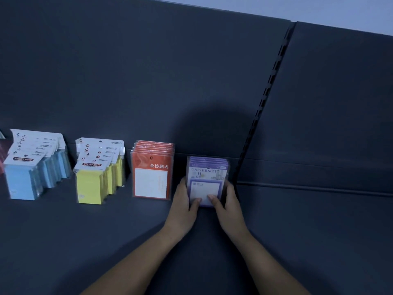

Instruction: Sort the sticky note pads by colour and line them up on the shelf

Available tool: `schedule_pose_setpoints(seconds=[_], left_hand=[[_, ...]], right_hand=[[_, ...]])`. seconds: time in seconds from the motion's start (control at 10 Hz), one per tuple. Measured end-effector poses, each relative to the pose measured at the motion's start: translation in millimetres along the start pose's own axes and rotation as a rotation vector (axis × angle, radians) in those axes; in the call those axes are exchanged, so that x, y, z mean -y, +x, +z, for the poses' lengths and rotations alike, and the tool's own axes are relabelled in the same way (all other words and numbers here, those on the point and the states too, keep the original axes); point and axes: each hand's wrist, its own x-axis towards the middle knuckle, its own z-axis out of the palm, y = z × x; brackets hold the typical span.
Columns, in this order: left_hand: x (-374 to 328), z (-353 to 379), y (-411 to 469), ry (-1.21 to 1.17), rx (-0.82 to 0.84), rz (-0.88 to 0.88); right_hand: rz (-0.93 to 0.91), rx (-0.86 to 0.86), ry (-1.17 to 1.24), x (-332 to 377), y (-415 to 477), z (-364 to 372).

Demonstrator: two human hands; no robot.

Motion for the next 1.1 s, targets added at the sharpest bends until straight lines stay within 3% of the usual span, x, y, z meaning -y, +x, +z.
schedule_pose_setpoints(seconds=[0.2,0.6,1.1], left_hand=[[2,9,17,0.056,-0.078,-0.076],[9,15,23,0.196,-0.117,-0.069],[-4,17,-23,0.252,-0.128,-0.142]], right_hand=[[-0.007,-0.055,-0.063,-4,21,5],[-0.043,-0.124,-0.246,-9,25,11],[0.072,-0.146,-0.212,-8,21,6]])
